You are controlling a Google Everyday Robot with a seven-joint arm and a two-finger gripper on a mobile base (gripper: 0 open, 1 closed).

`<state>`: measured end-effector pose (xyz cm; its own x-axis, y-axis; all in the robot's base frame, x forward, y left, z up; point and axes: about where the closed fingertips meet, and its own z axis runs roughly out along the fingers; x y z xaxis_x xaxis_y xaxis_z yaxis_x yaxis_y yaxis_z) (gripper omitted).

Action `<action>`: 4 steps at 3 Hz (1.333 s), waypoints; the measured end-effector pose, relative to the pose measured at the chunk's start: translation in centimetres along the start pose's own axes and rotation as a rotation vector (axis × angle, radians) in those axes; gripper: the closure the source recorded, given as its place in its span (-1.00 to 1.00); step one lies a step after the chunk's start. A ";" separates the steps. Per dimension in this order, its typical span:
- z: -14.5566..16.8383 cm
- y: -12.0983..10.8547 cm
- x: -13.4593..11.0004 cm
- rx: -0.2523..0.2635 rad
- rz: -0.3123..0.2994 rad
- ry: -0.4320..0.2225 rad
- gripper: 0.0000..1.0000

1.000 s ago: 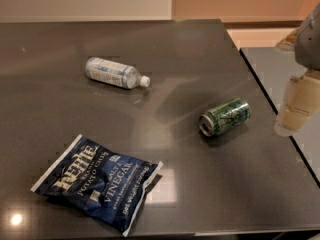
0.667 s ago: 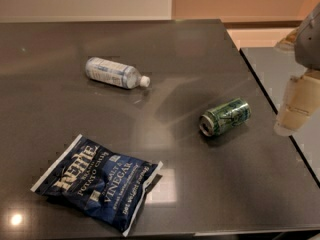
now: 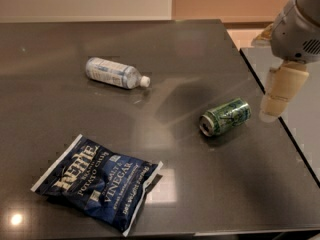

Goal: Pick green can

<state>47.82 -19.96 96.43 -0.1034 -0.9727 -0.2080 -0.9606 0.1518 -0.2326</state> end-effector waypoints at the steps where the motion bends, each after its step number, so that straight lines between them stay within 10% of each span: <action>1: 1.3 -0.8 -0.7 -0.022 -0.052 -0.016 -1.00; 4: 7.6 0.1 -1.1 -0.095 -0.313 0.037 -1.00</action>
Offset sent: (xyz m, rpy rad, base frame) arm 0.0178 0.0203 -0.0656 -0.0457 0.0707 0.2705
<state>49.81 -17.55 89.40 0.1928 -0.9756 -0.1049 -0.9668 -0.1706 -0.1901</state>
